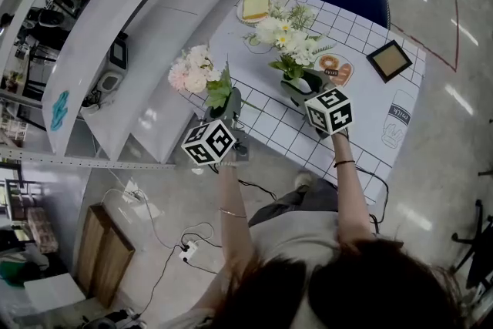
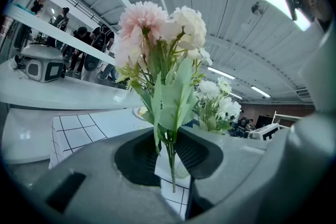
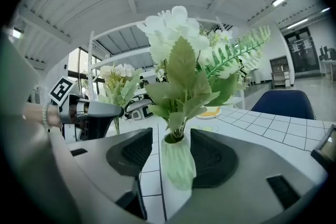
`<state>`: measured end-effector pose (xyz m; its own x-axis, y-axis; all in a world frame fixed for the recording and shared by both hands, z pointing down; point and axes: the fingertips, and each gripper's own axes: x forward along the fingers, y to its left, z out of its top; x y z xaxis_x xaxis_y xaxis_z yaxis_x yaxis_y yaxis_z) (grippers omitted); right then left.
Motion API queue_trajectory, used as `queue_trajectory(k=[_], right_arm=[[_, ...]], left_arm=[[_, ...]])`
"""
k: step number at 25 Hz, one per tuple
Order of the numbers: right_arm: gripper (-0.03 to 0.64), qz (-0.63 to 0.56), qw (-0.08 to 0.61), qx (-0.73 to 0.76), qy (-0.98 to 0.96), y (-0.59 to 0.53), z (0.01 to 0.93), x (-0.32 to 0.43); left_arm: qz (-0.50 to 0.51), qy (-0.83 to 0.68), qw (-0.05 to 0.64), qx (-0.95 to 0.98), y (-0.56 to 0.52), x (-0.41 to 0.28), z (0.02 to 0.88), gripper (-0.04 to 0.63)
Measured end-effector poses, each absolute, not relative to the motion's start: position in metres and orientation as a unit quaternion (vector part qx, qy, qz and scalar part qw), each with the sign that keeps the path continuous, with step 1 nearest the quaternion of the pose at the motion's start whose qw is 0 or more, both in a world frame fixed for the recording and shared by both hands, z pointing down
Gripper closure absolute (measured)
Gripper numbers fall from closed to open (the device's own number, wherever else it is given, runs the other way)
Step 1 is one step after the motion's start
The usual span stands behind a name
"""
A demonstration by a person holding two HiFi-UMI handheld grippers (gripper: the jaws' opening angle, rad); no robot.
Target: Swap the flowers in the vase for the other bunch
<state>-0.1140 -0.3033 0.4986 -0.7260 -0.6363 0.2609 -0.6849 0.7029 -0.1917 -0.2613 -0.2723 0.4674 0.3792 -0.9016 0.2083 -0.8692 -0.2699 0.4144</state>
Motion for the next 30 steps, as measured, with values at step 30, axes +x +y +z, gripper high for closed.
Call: queue_trajectory(k=[30], right_arm=[[0.561,0.164,0.079,0.309,-0.934,-0.265,0.465,-0.101]], left_arm=[[-0.038,-0.520,0.227,0.823,-0.258,-0.235,0.460,0.518]])
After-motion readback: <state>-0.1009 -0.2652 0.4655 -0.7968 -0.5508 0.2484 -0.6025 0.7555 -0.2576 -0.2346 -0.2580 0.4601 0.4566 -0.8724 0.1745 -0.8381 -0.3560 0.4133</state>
